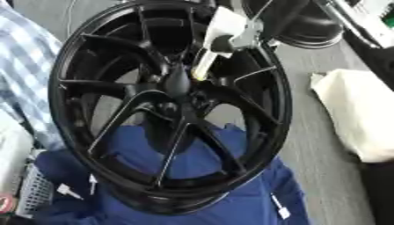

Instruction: Pull the pin out of the wheel hub.

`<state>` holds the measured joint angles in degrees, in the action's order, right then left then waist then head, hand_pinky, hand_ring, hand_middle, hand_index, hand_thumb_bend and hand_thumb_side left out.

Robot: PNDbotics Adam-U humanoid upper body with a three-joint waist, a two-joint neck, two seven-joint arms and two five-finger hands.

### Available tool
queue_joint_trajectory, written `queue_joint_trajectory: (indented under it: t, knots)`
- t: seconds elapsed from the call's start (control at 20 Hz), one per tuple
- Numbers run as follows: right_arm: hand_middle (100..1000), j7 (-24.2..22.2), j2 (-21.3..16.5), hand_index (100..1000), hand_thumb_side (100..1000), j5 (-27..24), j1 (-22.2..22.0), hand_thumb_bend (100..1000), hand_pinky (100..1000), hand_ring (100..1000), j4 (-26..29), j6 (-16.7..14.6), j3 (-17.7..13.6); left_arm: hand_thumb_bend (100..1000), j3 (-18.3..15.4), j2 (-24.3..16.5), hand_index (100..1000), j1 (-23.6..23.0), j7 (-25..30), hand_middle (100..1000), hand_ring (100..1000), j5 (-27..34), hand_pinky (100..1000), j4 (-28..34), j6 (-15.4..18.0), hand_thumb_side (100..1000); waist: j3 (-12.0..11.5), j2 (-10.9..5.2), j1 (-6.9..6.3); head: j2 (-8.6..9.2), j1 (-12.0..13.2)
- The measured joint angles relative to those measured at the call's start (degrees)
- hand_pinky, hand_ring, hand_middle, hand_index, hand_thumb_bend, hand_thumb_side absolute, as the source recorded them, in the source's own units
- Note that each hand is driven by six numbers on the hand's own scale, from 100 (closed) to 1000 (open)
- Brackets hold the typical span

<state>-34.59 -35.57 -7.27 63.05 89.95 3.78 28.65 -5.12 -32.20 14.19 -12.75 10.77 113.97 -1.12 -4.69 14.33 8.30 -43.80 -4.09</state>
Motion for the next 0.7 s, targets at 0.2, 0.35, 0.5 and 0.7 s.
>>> queue_joint_trajectory:
  t: [0.2, 0.35, 0.5, 0.7]
  knots:
    - [428, 0.2, 0.0, 591, 100, -2.5, 0.9, 336, 486, 444, 0.8, 1.2, -1.6, 173, 0.0, 0.0, 704, -0.2, 0.0, 666, 685, 0.0, 903, 0.0, -0.1, 657, 0.2, -0.33, 0.00, 0.00, 0.0]
    - [424, 0.1, 0.0, 586, 100, -4.2, 1.6, 331, 483, 441, 1.0, 2.1, -2.9, 172, 0.0, 0.0, 704, -0.6, -0.1, 667, 684, 0.0, 903, 0.0, -0.2, 657, 0.4, -0.66, 0.00, 0.00, 0.0]
    - [422, 0.2, -0.5, 583, 100, -6.4, 2.0, 321, 481, 439, 1.1, 2.9, -4.4, 172, 0.0, 0.0, 704, -0.8, -0.2, 667, 685, 0.0, 903, 0.0, -0.4, 657, 0.6, -0.69, 0.00, 0.00, 0.0]
    - [424, 1.2, -2.6, 586, 100, -9.6, 2.3, 320, 483, 438, 1.6, 3.6, -6.6, 175, -0.1, 0.0, 704, -1.3, -0.5, 667, 684, 0.0, 903, 0.0, -0.5, 656, 1.3, -1.07, -0.01, -0.01, 0.3]
